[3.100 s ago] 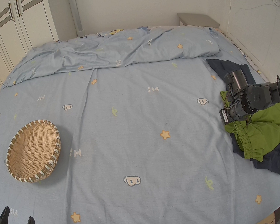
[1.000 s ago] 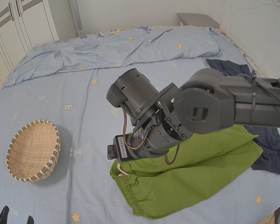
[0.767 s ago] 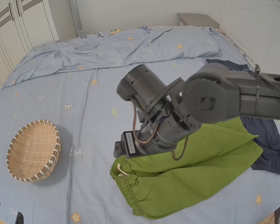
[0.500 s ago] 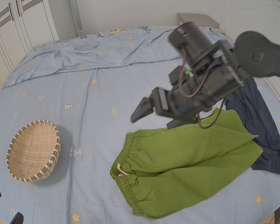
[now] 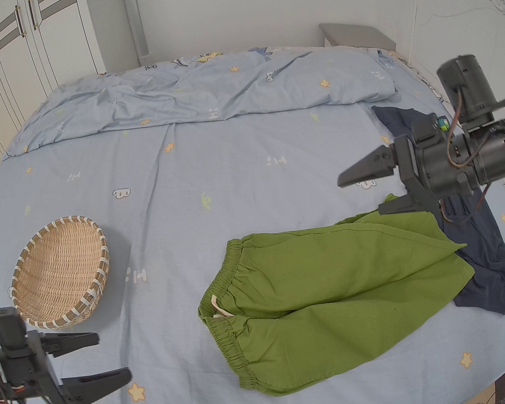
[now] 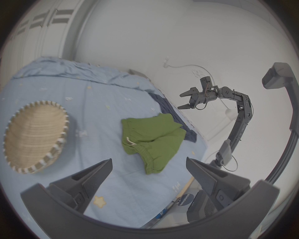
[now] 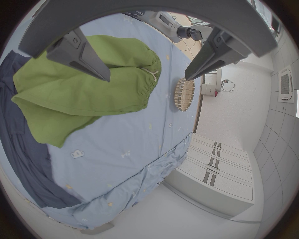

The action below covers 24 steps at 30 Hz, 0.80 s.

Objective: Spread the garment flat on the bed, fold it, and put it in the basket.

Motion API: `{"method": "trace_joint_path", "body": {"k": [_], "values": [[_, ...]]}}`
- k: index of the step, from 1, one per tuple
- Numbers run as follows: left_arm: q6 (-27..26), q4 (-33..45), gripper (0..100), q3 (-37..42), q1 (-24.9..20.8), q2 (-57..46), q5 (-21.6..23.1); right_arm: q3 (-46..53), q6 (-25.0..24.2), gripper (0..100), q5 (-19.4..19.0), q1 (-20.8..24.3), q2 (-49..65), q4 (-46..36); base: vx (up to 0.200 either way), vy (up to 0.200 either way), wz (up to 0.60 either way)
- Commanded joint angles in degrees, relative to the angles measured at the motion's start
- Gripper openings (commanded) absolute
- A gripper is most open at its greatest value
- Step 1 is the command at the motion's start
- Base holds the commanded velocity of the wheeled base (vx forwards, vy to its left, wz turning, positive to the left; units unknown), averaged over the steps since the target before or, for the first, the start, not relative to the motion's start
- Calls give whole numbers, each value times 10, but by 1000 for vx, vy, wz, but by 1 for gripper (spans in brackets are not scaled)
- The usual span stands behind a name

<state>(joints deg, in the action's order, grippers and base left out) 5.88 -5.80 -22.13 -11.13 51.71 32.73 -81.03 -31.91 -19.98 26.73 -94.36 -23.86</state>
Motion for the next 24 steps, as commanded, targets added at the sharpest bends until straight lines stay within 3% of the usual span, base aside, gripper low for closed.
{"method": "trace_joint_path", "body": {"k": [1,5,9,17,24], "values": [[-20,-263,100,78,-128,388,121,260,56,100,-38,-107,196,125,0,0,0],[-84,-338,100,99,-122,469,144,269,59,100,-35,-107,224,125,0,0,0],[-111,-354,100,100,-125,525,150,272,59,100,-35,-104,235,125,0,0,0],[-111,-396,100,105,-141,567,144,277,75,100,-34,-112,232,126,0,0,0],[-97,-533,100,95,-143,649,135,282,75,100,-35,-111,233,131,0,0,0]]}}
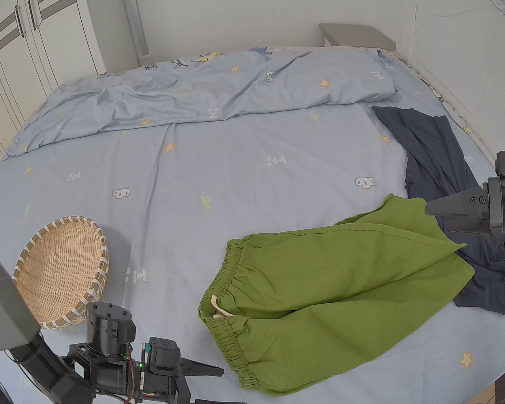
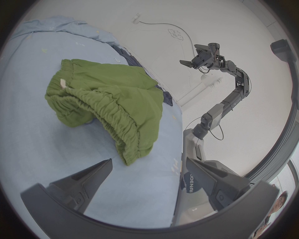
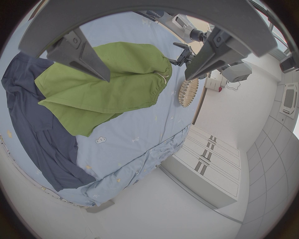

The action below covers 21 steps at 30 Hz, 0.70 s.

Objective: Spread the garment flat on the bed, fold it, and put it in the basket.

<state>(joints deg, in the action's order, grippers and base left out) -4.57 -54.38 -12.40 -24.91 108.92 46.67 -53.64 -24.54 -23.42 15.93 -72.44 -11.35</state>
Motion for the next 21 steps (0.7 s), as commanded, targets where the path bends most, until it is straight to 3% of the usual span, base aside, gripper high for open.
{"method": "trace_joint_path", "body": {"k": [1,21], "values": [[9,-51,100,-3,-4,79,-5,8,1,100,0,-3,13,6,0,0,0],[24,-78,100,-76,-15,103,-8,24,1,100,0,-4,9,32,0,0,0]]}}
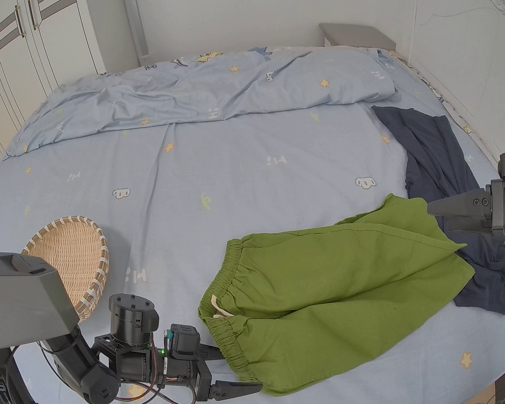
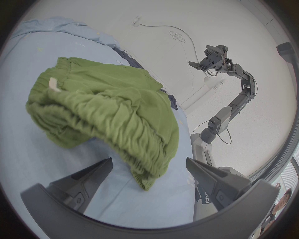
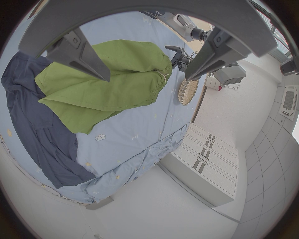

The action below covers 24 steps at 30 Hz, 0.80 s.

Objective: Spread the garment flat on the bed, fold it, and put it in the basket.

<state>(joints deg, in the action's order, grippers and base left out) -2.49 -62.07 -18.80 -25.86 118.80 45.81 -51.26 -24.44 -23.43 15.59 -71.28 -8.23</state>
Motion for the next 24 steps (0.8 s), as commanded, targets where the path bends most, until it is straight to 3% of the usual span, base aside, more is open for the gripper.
{"method": "trace_joint_path", "body": {"k": [1,8,9,22,24], "values": [[4,-1,100,-12,-6,4,1,0,0,100,0,0,-3,1,0,0,0],[35,-1,100,-24,-30,10,2,0,-1,100,0,-1,-11,4,0,0,0],[35,-1,0,-24,-30,10,2,0,-1,100,0,-1,-11,4,0,0,0],[50,2,0,-6,-26,9,16,7,-2,100,0,1,-19,16,0,0,0],[99,10,0,-6,-14,-4,18,7,-2,100,-1,1,-19,16,0,0,0]]}}
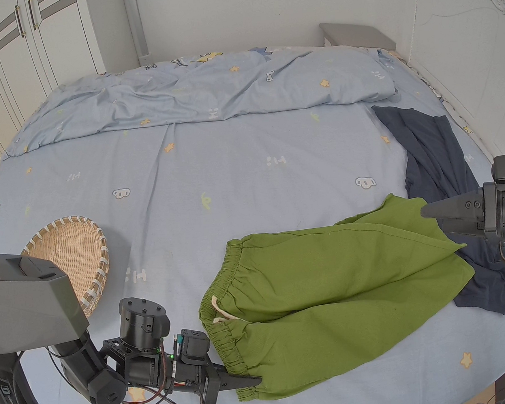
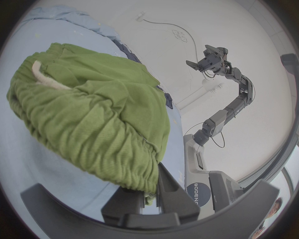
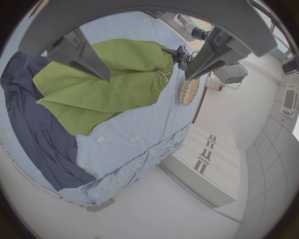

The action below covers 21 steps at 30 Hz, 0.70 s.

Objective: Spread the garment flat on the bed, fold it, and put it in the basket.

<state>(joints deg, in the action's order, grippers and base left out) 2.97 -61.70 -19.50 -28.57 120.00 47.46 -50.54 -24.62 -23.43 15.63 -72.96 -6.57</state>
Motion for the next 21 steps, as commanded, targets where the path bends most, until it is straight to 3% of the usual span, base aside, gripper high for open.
{"method": "trace_joint_path", "body": {"k": [1,3,6,8,10,11,15,21], "values": [[48,6,0,2,15,-17,2,0,0,100,-2,-1,-3,0,0,0,0],[135,21,0,6,57,-86,17,0,0,100,-3,1,-6,-2,0,0,0],[172,84,0,4,109,-138,65,0,1,100,-3,5,-17,-5,0,0,0],[171,149,0,3,164,-169,111,4,1,100,-4,8,-26,-5,0,0,0],[171,161,0,3,177,-175,120,5,1,100,-5,8,-28,-5,0,0,0],[165,192,0,5,222,-189,142,18,2,100,-5,14,-36,-4,0,0,0],[125,206,0,20,277,-188,146,40,3,100,-4,8,-46,-2,0,0,0],[85,207,0,47,321,-182,147,97,27,100,-5,-28,-62,-2,0,0,0]]}}
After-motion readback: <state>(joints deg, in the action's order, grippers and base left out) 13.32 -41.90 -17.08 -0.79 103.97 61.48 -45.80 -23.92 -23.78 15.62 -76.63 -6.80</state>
